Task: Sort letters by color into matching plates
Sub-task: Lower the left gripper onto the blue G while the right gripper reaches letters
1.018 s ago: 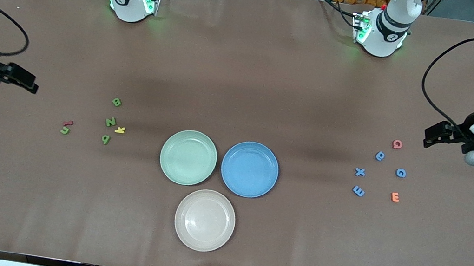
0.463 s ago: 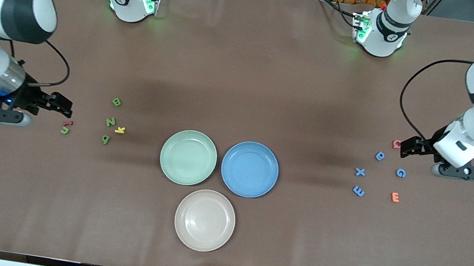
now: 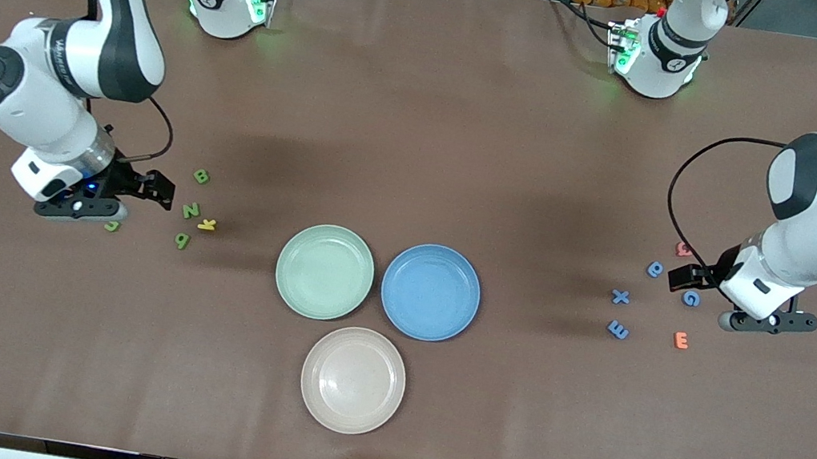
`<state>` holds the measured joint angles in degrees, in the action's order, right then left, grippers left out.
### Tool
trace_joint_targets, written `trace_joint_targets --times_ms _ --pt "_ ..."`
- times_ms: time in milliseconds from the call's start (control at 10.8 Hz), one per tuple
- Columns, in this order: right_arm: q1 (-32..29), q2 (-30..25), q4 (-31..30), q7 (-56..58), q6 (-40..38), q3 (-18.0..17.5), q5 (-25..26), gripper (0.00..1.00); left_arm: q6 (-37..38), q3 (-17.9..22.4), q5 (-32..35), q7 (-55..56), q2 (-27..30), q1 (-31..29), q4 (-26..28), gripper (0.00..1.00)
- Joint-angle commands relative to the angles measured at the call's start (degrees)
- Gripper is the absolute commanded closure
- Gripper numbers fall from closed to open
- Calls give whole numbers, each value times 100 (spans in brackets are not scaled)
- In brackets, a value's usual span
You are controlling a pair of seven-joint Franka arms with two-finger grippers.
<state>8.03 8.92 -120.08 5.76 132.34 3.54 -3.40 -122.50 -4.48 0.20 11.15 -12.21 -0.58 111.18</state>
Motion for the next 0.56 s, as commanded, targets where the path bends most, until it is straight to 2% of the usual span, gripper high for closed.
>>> trace_joint_targets --times_ms 0,185,370,463 --pt "-21 4 -533 444 511 -12 6 0 -344 -9 223 124 -272 -30 -9 0" --pt "-47 258 -586 750 731 -12 15 0 -380 -27 1082 72 -571 -4 0 0" --pt "-152 531 -587 1224 898 -12 15 0 -554 -27 1236 45 -730 -38 95 0" --pt "-170 680 -587 1479 1073 -12 24 0 -913 -27 1236 2 -713 -56 323 0"
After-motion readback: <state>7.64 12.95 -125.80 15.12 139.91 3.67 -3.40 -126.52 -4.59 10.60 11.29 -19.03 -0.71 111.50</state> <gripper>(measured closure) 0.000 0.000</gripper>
